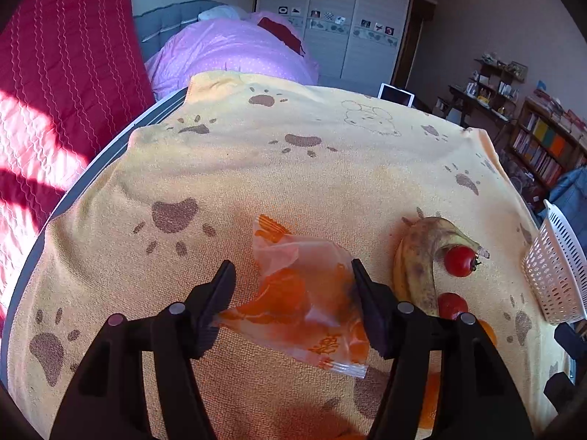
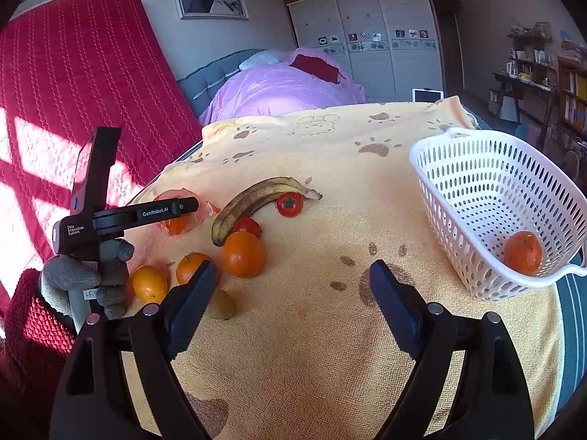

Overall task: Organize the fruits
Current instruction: 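Grasp the brown kiwi with the right tool while the left tool reaches the orange bag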

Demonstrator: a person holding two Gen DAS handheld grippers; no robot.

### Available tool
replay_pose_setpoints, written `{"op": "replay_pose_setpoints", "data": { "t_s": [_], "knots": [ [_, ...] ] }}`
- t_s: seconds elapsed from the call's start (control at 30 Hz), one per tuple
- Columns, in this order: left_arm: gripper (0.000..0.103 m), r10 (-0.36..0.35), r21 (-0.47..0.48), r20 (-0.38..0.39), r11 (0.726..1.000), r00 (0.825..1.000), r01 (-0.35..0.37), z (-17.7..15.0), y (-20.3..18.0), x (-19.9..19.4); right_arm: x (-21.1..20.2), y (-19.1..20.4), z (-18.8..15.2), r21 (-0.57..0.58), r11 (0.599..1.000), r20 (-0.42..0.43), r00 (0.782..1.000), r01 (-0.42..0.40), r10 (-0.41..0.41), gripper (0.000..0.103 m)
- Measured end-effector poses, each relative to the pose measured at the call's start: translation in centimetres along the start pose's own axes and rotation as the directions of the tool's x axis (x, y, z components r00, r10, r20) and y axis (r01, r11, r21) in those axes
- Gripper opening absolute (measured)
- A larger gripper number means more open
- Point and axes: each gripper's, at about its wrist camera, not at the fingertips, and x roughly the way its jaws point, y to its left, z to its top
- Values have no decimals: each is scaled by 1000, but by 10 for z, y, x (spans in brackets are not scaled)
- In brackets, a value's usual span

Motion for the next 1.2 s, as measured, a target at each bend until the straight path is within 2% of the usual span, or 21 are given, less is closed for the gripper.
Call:
{"op": "replay_pose_setpoints", "data": {
  "t_s": [0.2,0.23,0.27,0.43,0.53,0.6,0.63,0.77,0.87,0.93,1.0,1.1,1.2],
  "knots": [
    [63,8,-59,102,998,995,-2,5,9,-23,7,11,-5,-60,997,-46,998,-48,46,86],
    [51,16,-59,119,998,993,-9,5,9,-26,7,13,-6,-68,997,-46,998,-47,44,86],
    [49,27,-62,127,998,992,-19,6,11,-28,8,14,-6,-73,996,-50,998,-49,45,86],
    [49,10,-134,91,991,996,2,8,27,-24,18,24,-7,-124,991,-119,992,-52,38,81],
    [53,-12,-185,67,982,998,24,7,37,-21,27,35,-8,-147,986,-176,983,-75,49,77],
    [61,-9,-193,55,981,998,20,6,38,-20,35,42,-8,-155,984,-220,974,-87,52,65],
    [65,-8,-195,51,981,999,17,5,38,-19,39,46,-9,-156,983,-241,969,-99,59,62],
    [73,-29,-193,30,981,999,34,3,39,-15,55,57,-9,-171,981,-292,955,-96,42,48],
    [75,-59,-207,-10,977,998,56,-1,43,-9,68,61,-11,-172,982,-326,945,-76,16,36],
    [75,-76,-212,-29,975,997,68,-3,43,-7,70,63,-11,-176,982,-320,947,-62,3,35],
    [76,-86,-206,-32,976,996,78,-5,42,-7,70,61,-11,-164,985,-316,949,-52,-3,30],
    [76,-105,-195,-44,976,993,95,-8,40,-7,68,55,-9,-120,992,-314,949,-50,10,29],
    [82,-138,-182,-61,975,989,125,-11,38,-8,58,48,-5,-102,994,-296,955,-34,2,29]
  ]
}}
